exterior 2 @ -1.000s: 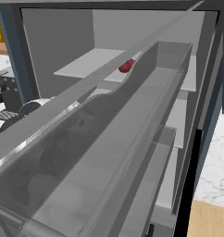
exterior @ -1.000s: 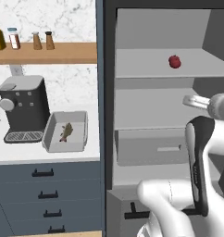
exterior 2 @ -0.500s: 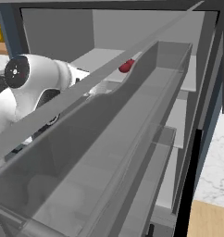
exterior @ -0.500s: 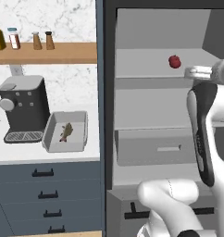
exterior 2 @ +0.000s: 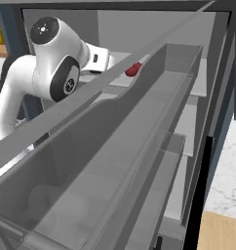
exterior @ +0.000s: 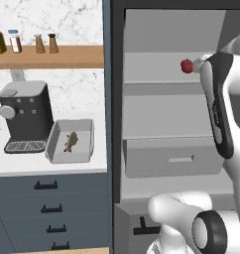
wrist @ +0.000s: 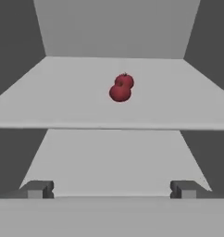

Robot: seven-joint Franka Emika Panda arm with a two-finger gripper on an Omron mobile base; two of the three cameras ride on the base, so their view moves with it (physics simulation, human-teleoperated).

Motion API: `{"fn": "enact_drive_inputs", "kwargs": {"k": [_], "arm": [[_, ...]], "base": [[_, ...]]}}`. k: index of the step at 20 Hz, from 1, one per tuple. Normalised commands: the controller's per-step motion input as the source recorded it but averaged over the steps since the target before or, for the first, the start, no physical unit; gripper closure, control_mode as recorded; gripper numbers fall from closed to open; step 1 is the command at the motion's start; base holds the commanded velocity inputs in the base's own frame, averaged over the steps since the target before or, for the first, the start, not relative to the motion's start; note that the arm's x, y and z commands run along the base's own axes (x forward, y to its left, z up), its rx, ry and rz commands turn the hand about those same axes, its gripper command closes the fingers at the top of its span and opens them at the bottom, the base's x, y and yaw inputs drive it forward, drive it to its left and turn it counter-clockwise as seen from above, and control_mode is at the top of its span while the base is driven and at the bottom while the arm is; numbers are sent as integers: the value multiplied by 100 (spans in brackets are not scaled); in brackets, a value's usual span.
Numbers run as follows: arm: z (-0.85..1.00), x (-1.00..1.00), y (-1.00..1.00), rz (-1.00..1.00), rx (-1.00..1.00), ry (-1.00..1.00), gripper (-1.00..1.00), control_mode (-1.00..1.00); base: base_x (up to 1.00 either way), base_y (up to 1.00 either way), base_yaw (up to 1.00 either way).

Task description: Place one tomato and one fish in each tupperware on the nearby counter, to pack two identical lunches.

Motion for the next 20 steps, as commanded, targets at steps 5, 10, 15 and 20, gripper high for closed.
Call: {"fn": "enact_drive_inputs", "kwargs": {"k": [5, 10, 15, 20], "arm": [[-26, 90, 0, 0, 0, 6, -100, -100], [-5, 100, -1, -3, 3, 1, -100, -100], [-14, 91, -32, -6, 3, 8, -100, -100], [-25, 57, -50, -8, 3, 9, -100, -100]], "base": [[0, 0, 0], [0, 0, 0], [0, 0, 0], [0, 0, 0]]}}
